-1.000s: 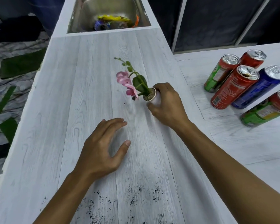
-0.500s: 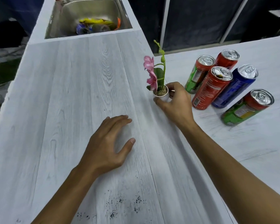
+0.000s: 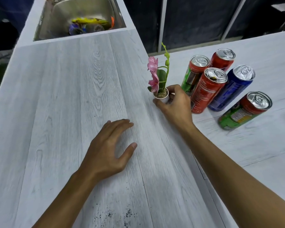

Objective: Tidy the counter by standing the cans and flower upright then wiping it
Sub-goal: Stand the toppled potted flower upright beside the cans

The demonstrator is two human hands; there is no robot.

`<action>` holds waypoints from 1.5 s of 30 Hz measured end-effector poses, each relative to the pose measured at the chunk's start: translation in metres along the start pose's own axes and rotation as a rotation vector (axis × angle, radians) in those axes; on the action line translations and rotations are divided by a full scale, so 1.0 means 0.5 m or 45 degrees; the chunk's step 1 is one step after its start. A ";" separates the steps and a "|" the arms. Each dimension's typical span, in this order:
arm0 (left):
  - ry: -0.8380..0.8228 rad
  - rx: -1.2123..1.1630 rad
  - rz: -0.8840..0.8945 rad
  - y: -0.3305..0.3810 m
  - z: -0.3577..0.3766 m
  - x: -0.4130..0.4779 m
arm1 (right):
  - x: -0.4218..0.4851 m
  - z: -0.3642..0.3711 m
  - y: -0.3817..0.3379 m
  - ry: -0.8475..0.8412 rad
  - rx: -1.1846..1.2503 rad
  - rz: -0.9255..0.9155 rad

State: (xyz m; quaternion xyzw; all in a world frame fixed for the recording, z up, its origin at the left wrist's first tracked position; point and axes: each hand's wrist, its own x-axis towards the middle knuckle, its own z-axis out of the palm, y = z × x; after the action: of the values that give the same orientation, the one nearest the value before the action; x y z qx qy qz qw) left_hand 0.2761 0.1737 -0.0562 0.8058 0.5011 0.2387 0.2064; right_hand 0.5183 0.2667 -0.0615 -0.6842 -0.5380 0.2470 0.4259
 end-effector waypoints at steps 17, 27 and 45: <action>-0.012 0.015 -0.014 0.008 0.009 0.011 | 0.003 -0.005 0.005 -0.061 -0.206 -0.047; 0.023 0.053 -0.010 0.013 0.019 0.020 | -0.053 -0.035 -0.006 -0.110 -0.313 -0.074; -0.116 0.110 -0.064 0.062 0.049 0.051 | -0.195 -0.137 -0.002 -0.554 -0.769 -0.452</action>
State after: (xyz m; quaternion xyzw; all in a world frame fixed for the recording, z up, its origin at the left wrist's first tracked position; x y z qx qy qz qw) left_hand 0.3224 0.1815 -0.0537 0.8110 0.5213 0.1746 0.1998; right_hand 0.5431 0.1526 -0.0372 -0.6067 -0.7736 0.1398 0.1182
